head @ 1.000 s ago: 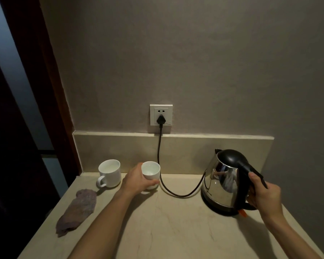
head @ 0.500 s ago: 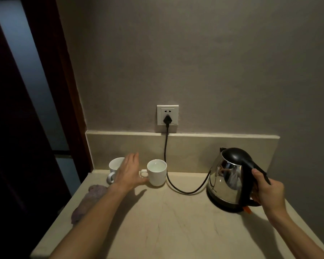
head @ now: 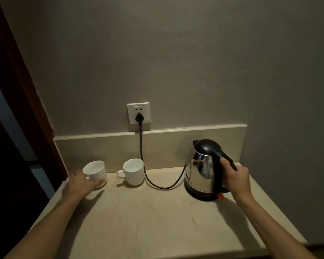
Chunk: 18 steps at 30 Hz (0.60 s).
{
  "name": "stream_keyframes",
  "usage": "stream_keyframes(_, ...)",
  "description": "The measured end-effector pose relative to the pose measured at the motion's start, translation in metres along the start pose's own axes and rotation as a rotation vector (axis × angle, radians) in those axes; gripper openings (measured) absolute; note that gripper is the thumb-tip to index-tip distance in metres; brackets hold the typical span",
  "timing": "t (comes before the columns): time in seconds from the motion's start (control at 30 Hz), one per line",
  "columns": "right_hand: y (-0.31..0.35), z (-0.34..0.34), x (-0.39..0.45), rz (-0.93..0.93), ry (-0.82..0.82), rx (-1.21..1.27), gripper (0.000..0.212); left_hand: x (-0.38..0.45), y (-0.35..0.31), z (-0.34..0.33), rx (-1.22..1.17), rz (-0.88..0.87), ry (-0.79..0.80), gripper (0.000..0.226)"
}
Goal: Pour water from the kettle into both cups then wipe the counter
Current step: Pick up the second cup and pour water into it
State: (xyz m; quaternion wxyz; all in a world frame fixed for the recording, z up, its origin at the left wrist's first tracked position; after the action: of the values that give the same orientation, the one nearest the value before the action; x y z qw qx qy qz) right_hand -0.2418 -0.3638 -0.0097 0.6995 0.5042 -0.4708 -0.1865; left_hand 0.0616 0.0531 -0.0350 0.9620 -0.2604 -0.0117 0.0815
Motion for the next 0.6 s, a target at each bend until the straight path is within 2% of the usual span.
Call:
stream_keyframes(0.27,0.004,0.0,-0.001,-0.014,0.015,0.019,0.049,0.001,-0.014,-0.015,-0.165,0.065,-0.01,0.103)
stream_keyframes(0.6,-0.001,0.0,0.001,-0.018,0.021,0.002,0.052,0.006,-0.02,-0.015,-0.172,0.057,-0.034,0.094)
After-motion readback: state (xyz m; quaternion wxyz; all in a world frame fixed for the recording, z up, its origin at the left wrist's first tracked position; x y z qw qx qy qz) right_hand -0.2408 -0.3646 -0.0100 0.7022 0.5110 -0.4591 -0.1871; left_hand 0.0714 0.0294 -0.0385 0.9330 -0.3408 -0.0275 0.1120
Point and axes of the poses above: each hand's wrist, its own x-axis towards the middle knuckle, its own z-axis out of the back of the hand, y = z × x, the point moved 1 cm from there along x, towards the middle knuckle, and after that the axes turned 12 degrees about z, right-handed, at the moved point
